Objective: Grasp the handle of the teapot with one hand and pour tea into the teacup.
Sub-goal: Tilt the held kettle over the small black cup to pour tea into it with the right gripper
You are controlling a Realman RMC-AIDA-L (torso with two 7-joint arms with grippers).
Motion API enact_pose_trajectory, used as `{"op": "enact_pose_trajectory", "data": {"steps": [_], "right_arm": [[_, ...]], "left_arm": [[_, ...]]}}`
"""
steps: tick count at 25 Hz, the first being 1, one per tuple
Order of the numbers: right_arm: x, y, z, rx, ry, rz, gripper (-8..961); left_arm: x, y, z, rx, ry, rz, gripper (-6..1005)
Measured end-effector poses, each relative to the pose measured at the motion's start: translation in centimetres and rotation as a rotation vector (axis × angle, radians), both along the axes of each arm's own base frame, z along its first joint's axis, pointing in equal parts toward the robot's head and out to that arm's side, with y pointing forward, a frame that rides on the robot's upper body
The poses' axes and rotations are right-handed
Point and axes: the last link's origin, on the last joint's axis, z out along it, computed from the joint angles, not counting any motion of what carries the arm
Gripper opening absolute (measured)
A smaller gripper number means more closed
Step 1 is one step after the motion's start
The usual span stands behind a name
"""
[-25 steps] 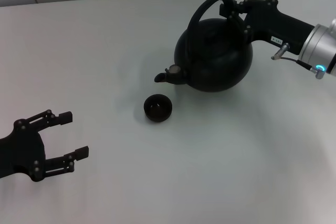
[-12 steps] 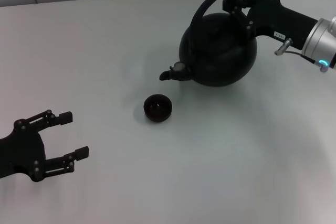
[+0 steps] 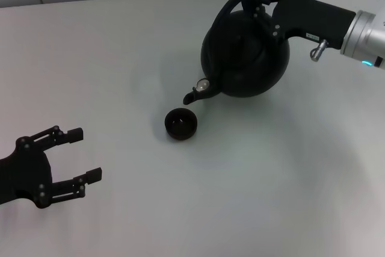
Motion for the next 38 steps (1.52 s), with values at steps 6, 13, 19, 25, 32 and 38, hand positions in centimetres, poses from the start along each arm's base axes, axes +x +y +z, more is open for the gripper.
{"op": "enact_pose_trajectory", "data": {"steps": [6,13,19,25,32,38], "right_arm": [[-0.7,0.4,0.2,0.020,-0.031,0.047,103],[-1.4,0.7,-0.2,0.023,-0.085,0.099,103],[-1.9,0.9,-0.3,0.021,-0.137,0.136,102],[-2.2,1.0,-0.1,0.020,-0.169,0.165,102],[-2.7,1.2,-0.3,0.013,-0.193,0.190,101],[-2.8,1.3,-0.1,0.017,-0.201,0.197,101]], "left_arm": [[0.0,0.0,0.0,-0.001,-0.001,0.001,834],[0.0,0.0,0.0,-0.005,-0.004,0.009,834],[0.0,0.0,0.0,-0.007,-0.005,0.010,834],[0.1,0.1,0.0,-0.011,-0.008,0.015,833],[0.3,0.3,0.0,-0.013,-0.009,0.012,833],[0.3,0.4,0.1,-0.016,-0.010,0.017,834]]}}
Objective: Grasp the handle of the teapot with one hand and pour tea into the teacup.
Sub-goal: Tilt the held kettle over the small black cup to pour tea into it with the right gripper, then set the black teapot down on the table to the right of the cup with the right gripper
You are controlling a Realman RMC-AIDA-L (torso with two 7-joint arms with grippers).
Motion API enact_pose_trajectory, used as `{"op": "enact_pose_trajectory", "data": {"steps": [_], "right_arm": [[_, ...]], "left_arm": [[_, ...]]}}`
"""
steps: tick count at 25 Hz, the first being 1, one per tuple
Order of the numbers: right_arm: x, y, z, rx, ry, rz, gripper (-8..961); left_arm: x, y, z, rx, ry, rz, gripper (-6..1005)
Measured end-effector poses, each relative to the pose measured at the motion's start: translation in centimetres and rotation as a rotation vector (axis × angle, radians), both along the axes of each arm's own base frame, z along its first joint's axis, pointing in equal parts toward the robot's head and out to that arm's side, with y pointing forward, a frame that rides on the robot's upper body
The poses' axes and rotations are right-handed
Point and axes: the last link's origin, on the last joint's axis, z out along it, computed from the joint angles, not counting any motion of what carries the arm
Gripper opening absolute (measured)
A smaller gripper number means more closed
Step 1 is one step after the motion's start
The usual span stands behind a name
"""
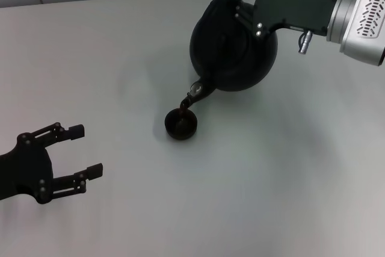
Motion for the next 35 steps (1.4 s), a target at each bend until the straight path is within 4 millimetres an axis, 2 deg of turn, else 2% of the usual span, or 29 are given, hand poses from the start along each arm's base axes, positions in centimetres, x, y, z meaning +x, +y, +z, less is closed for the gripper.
{"op": "enact_pose_trajectory", "data": {"steps": [11,17,23,30,35], "right_arm": [[-0.1,0.0,0.1,-0.007,0.020,-0.012,97],[0.5,-0.2,1.1,0.007,0.220,-0.141,95],[2.2,-0.9,1.5,-0.014,0.415,-0.314,96],[3.8,-1.6,0.5,-0.045,0.525,-0.462,96],[4.2,-1.7,0.4,-0.041,0.546,-0.492,96]], "left_arm": [[0.2,0.1,-0.1,0.001,-0.001,-0.004,833],[0.2,0.0,-0.2,0.001,-0.001,-0.003,834],[0.1,0.0,-0.2,0.001,-0.001,-0.002,834],[0.2,0.0,-0.2,0.000,-0.002,-0.003,834],[0.2,0.0,-0.2,-0.001,-0.002,-0.008,834]]}}
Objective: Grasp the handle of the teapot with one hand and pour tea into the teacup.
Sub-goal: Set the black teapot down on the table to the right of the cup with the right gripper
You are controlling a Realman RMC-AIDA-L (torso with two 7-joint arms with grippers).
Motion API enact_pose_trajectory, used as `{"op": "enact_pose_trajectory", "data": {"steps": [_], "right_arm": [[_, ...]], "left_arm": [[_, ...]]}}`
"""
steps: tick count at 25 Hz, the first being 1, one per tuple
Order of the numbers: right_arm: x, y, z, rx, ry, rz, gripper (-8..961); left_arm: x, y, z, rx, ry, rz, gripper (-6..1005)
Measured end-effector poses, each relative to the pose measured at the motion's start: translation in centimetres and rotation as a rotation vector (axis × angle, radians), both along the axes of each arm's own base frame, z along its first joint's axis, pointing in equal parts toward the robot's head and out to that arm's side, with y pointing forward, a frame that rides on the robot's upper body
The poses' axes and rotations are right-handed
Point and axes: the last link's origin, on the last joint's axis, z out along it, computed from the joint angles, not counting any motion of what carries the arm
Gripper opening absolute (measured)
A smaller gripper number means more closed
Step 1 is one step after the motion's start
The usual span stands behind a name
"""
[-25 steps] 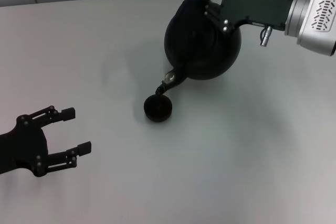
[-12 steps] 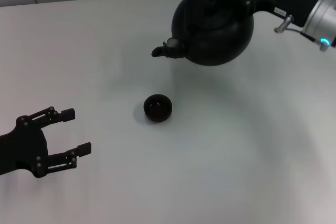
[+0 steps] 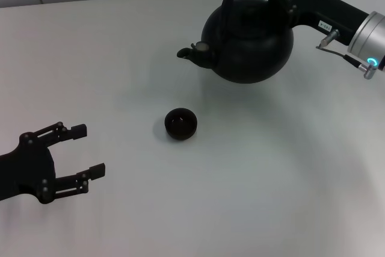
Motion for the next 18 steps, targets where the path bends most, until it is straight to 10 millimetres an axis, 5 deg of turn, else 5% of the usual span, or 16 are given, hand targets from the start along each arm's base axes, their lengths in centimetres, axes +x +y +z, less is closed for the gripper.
{"op": "enact_pose_trajectory", "data": {"steps": [18], "right_arm": [[1.6,-1.6,-2.0,0.052,-0.040,-0.038,96]], "left_arm": [[0.2,0.0,0.0,0.000,-0.005,-0.012,833]]}}
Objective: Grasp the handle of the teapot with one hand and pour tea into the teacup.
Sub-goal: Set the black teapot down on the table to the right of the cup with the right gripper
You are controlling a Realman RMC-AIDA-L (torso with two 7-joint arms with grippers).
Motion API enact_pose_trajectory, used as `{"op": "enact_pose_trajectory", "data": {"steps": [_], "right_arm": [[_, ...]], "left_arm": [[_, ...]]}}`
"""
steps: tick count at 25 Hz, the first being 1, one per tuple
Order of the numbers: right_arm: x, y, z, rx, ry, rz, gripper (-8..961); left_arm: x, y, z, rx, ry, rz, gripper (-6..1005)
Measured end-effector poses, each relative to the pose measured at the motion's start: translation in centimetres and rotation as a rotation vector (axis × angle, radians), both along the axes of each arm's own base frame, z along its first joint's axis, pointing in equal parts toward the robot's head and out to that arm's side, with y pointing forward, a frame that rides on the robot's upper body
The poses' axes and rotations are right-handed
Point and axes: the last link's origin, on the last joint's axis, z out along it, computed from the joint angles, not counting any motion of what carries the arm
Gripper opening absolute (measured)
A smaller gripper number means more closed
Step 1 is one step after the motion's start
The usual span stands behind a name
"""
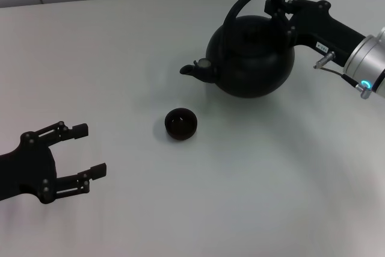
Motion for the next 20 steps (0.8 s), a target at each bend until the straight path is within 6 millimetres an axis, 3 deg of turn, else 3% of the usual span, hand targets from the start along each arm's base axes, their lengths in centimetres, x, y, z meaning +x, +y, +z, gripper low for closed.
{"op": "enact_pose_trajectory", "data": {"steps": [20], "right_arm": [[1.1,-0.7,-1.5,-0.025,0.014,-0.084,112]], "left_arm": [[0.0,-0.1,0.0,-0.002,0.001,-0.003,834]]}}
